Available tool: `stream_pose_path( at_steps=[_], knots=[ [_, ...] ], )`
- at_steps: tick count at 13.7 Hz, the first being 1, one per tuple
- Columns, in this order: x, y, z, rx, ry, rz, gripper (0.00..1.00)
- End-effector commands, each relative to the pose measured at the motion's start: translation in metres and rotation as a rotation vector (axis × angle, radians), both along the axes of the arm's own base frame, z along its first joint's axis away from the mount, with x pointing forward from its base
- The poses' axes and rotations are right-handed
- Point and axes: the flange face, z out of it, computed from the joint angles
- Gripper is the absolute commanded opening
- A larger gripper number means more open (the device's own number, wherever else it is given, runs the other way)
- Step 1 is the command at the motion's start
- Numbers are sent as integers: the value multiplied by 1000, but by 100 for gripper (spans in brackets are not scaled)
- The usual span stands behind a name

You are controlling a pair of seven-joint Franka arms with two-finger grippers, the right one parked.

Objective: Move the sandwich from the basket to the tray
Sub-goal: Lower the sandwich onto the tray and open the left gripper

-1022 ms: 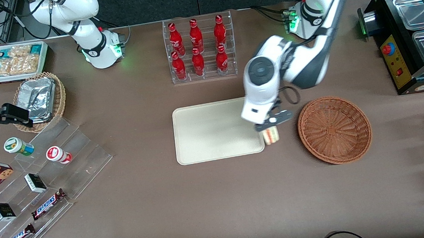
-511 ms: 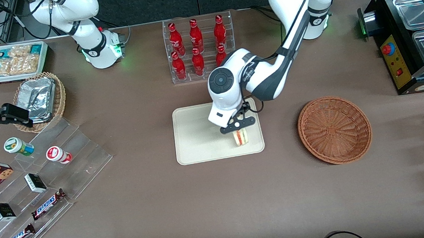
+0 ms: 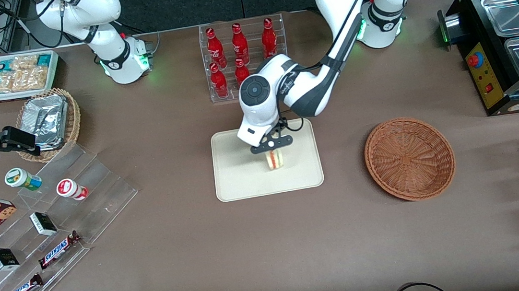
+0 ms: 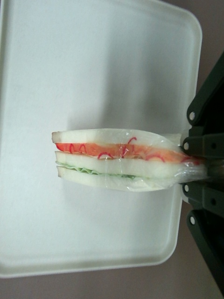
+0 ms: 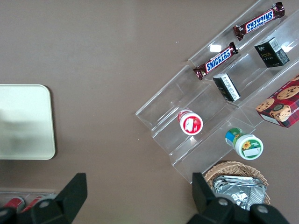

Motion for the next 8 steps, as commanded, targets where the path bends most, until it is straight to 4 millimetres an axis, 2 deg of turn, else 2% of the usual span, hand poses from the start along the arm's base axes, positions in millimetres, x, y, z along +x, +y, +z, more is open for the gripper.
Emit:
stream_pose_path(
  at_steps=[1, 4, 8],
  knots=[
    [-4, -12, -11, -9, 7, -10, 0],
    [-12, -15, -19, 2, 14, -25, 0],
    [-14, -16, -26, 8, 22, -23, 0]
  ],
)
